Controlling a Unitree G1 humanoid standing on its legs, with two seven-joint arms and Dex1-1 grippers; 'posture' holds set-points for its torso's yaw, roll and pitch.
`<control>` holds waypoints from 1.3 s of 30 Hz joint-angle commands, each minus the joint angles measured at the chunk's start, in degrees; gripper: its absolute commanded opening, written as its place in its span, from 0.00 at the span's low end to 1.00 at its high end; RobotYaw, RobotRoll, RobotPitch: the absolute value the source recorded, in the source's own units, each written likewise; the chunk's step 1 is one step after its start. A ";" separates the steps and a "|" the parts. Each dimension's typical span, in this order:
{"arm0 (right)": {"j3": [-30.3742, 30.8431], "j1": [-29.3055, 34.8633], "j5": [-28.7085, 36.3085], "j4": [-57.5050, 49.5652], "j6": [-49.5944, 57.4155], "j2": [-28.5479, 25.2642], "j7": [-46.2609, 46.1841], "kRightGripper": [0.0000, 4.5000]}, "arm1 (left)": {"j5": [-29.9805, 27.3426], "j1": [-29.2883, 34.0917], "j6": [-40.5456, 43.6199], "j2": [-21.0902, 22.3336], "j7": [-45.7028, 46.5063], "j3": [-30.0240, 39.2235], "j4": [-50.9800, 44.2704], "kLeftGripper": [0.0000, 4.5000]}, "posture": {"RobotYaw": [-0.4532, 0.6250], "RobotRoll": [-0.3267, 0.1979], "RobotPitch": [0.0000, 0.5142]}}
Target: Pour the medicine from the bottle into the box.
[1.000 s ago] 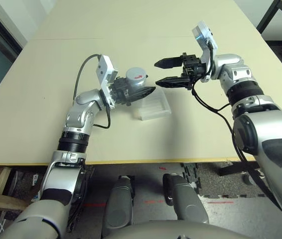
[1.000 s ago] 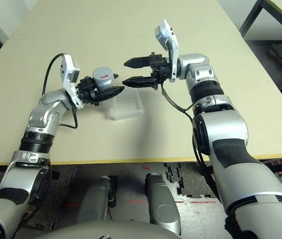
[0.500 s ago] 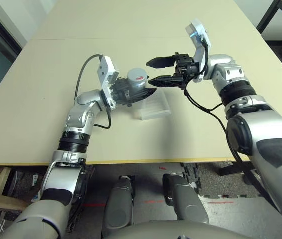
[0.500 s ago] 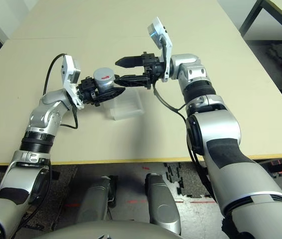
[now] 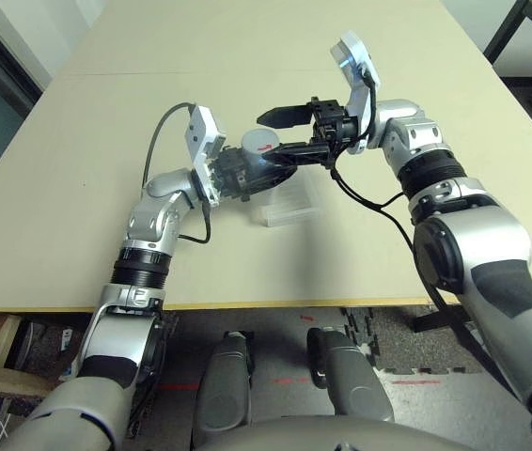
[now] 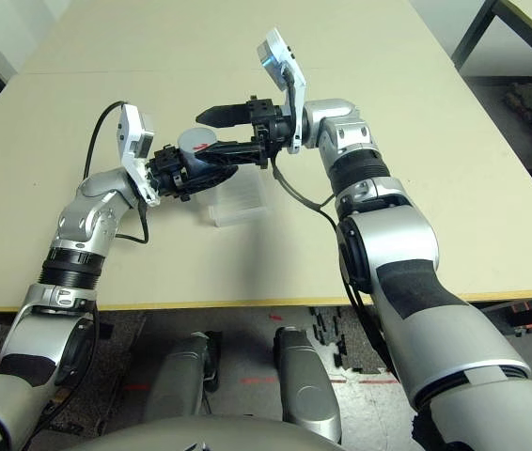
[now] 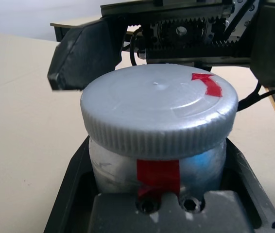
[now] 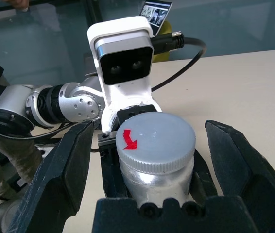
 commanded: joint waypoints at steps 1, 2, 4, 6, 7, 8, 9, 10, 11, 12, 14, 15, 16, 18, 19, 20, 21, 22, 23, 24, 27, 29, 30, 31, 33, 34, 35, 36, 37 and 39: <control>1.05 -0.21 -0.68 -0.91 -1.04 0.49 -0.25 1.00 | 0.55 -0.72 -0.33 -0.20 -0.34 -0.70 0.08 0.59 | 0.37 0.62 0.32; 1.15 -0.16 -0.74 -0.92 -1.22 0.58 -0.36 1.00 | 0.54 -0.74 -0.31 -0.21 -0.33 -0.70 0.07 0.59 | 0.37 0.62 0.32; 1.39 -0.10 -0.92 -0.86 -1.72 0.72 -0.74 0.91 | 0.55 -0.79 -0.25 -0.24 -0.29 -0.71 0.07 0.59 | 0.37 0.62 0.32; 1.52 -0.05 -1.07 -0.81 -2.13 0.85 -1.07 0.78 | 0.55 -0.83 -0.20 -0.25 -0.26 -0.68 0.10 0.59 | 0.37 0.62 0.32; 1.59 -0.03 -1.10 -0.80 -2.27 0.90 -1.19 0.71 | 0.54 -0.83 -0.16 -0.25 -0.25 -0.66 0.09 0.59 | 0.37 0.62 0.32; 1.63 -0.03 -1.09 -0.77 -2.36 0.93 -1.28 0.63 | 0.52 -0.85 -0.09 -0.25 -0.23 -0.62 0.09 0.59 | 0.37 0.62 0.32; 1.65 -0.03 -1.05 -0.75 -2.37 0.94 -1.34 0.58 | 0.52 -0.85 -0.08 -0.24 -0.22 -0.59 0.10 0.59 | 0.37 0.62 0.32; 1.66 -0.04 -1.01 -0.74 -2.37 0.93 -1.38 0.57 | 0.51 -0.84 -0.08 -0.22 -0.23 -0.57 0.10 0.59 | 0.37 0.62 0.32; 1.65 -0.08 -0.95 -0.72 -2.31 0.93 -1.40 0.57 | 0.51 -0.86 -0.04 -0.20 -0.23 -0.56 0.12 0.59 | 0.37 0.62 0.32; 1.39 -0.14 -0.62 -0.73 -1.83 0.97 -1.41 0.57 | 0.50 -0.81 0.00 -0.18 -0.23 -0.55 0.07 0.59 | 0.37 0.62 0.32; 0.23 -0.52 0.81 -0.78 0.38 1.04 -1.39 0.57 | 0.46 -0.59 0.07 -0.16 -0.20 -0.54 -0.06 0.59 | 0.37 0.62 0.32; -1.29 -1.09 2.67 -0.84 3.31 1.04 -1.40 0.57 | 0.49 -0.38 0.02 -0.14 -0.18 -0.54 -0.08 0.59 | 0.37 0.62 0.33; -2.33 -1.46 3.97 -0.99 5.44 1.03 -1.42 0.57 | 0.50 -0.24 0.00 -0.13 -0.15 -0.54 -0.12 0.59 | 0.37 0.62 0.33; -4.92 -2.38 7.23 -1.69 10.98 0.75 -1.54 0.57 | 0.52 0.01 -0.02 -0.10 -0.06 -0.50 -0.12 0.59 | 0.37 0.62 0.33; -6.33 -2.82 8.90 -2.07 13.74 0.52 -1.97 0.57 | 0.54 0.09 -0.04 -0.09 0.02 -0.46 -0.10 0.59 | 0.38 0.62 0.33; -7.85 -3.27 10.58 -2.35 16.46 0.23 -2.84 0.57 | 0.55 0.17 -0.05 -0.07 0.08 -0.44 -0.08 0.59 | 0.38 0.62 0.33; -9.38 -3.61 12.04 -2.52 18.67 -0.27 -4.22 0.57 | 0.54 0.25 -0.05 -0.06 0.20 -0.38 -0.11 0.59 | 0.38 0.62 0.33; -10.67 -3.67 12.84 -2.58 19.76 -0.90 -6.63 0.57 | 0.52 0.32 -0.02 -0.05 0.41 -0.27 -0.17 0.59 | 0.38 0.62 0.33; -11.38 -3.48 12.98 -2.71 20.14 -1.58 -9.06 0.57 | 0.47 0.36 0.00 -0.04 0.68 -0.09 -0.23 0.59 | 0.38 0.62 0.33; -11.70 -2.96 12.51 -2.97 19.38 -2.34 -11.71 0.57 | 0.39 0.37 0.03 -0.02 1.03 0.16 -0.24 0.59 | 0.38 0.62 0.34; -10.07 -0.61 8.85 -3.74 15.17 -4.87 -18.36 0.57 | 0.33 0.35 -0.13 0.32 1.80 0.80 -0.05 0.59 | 0.38 0.62 0.34; -9.35 1.28 6.82 -4.11 13.28 -6.92 -22.82 0.57 | 0.43 0.27 -0.45 0.56 2.55 1.34 0.20 0.59 | 0.38 0.62 0.34; -9.29 1.88 6.42 -4.24 13.06 -7.63 -24.42 0.57 | 0.44 0.24 -0.46 0.64 2.84 1.52 0.25 0.59 | 0.38 0.62 0.34; -9.30 2.51 6.29 -4.55 13.26 -8.33 -25.48 0.57 | 0.39 0.22 -0.42 0.72 3.07 1.70 0.27 0.59 | 0.38 0.62 0.34; -9.16 4.55 5.60 -5.91 13.37 -10.17 -27.94 0.57 | 0.46 0.13 -0.32 0.97 3.64 2.08 0.42 0.59 | 0.37 0.62 0.34; -8.93 5.70 4.95 -6.57 13.34 -11.12 -29.76 0.57 | 0.60 0.05 -0.41 1.12 3.88 2.26 0.65 0.59 | 0.37 0.62 0.34; -8.98 6.81 4.41 -7.12 13.72 -11.98 -32.21 0.57 | 0.87 -0.18 -0.67 1.25 4.27 2.43 1.12 0.59 | 0.37 0.62 0.33; -8.59 8.10 3.31 -7.65 13.10 -12.83 -34.49 0.57 | 1.12 -0.47 -0.84 1.40 4.57 2.58 1.64 0.59 | 0.37 0.62 0.33; -8.43 9.23 2.61 -8.05 12.74 -13.46 -36.16 0.57 | 1.33 -0.76 -1.05 1.50 4.82 2.72 2.09 0.59 | 0.37 0.62 0.33; -8.43 10.62 2.19 -8.78 12.88 -14.02 -38.26 0.57 | 1.53 -1.12 -1.35 1.58 5.24 2.85 2.66 0.59 | 0.36 0.62 0.33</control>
